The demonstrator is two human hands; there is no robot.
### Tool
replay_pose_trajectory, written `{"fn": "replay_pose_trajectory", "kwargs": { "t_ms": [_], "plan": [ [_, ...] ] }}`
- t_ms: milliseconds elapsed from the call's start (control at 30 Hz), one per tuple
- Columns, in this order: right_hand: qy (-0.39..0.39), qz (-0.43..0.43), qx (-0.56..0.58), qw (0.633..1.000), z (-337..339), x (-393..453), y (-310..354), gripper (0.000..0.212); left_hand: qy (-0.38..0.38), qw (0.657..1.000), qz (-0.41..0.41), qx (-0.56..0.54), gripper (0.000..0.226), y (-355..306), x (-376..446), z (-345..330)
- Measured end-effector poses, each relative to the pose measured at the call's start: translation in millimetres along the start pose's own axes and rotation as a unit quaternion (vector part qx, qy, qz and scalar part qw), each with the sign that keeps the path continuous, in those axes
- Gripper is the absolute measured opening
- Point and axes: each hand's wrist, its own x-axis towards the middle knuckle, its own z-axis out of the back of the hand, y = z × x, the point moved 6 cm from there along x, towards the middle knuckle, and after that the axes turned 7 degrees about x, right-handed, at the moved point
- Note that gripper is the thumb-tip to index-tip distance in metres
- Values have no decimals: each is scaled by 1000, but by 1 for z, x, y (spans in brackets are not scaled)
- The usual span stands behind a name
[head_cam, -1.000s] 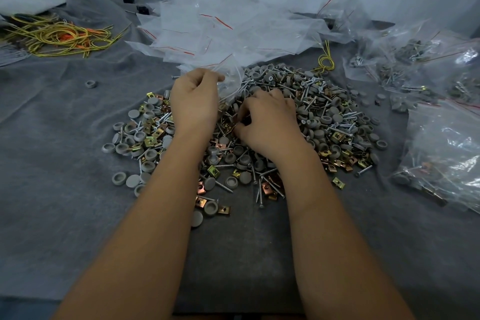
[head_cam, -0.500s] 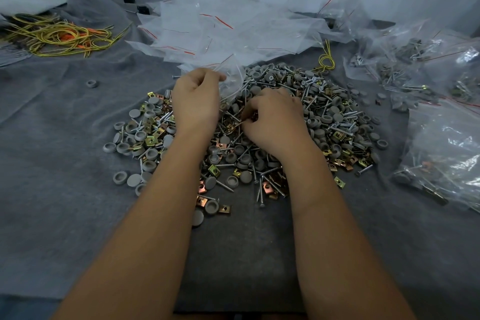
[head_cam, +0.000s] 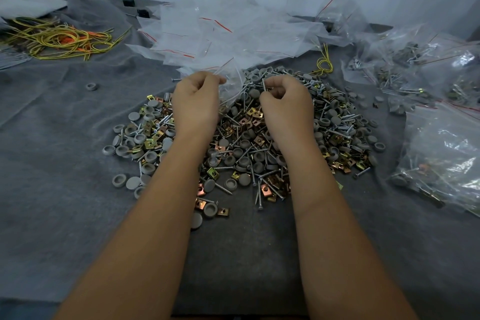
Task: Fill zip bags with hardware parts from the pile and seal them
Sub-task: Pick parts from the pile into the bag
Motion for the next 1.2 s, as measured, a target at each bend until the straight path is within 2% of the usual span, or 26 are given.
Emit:
{"fn": "replay_pose_trajectory", "kwargs": {
  "t_ms": [133, 267, 433, 533, 700, 900, 1033, 1200],
  "plan": [
    [-30, -17, 95, 995, 6, 0, 2, 16, 18, 1000, -24, 10, 24, -2, -1, -3],
    [-31, 26, 185, 982, 6, 0, 9, 20, 50, 997, -46, 23, 26, -5, -3, -10],
    [-6, 107, 142, 984, -1, -2, 17, 25, 71, 995, -71, 23, 23, -9, -6, -12],
    [-7, 125, 126, 984, -2, -4, 19, 28, 71, 995, -72, 12, 22, -10, -7, -12],
    [31, 94, 80, 992, -9, -1, 13, 16, 73, 994, -79, 10, 23, -11, -7, -11],
    [4, 77, 105, 991, -4, -2, 11, 12, 58, 995, -78, 17, 24, -10, -7, -9],
    [-48, 20, 141, 989, 4, 0, 3, 15, 50, 997, -62, 21, 27, -8, -5, -9],
    [-127, -19, 101, 987, 23, 4, -7, 27, 26, 999, -32, 11, 27, -5, -4, -5]
  ]
}}
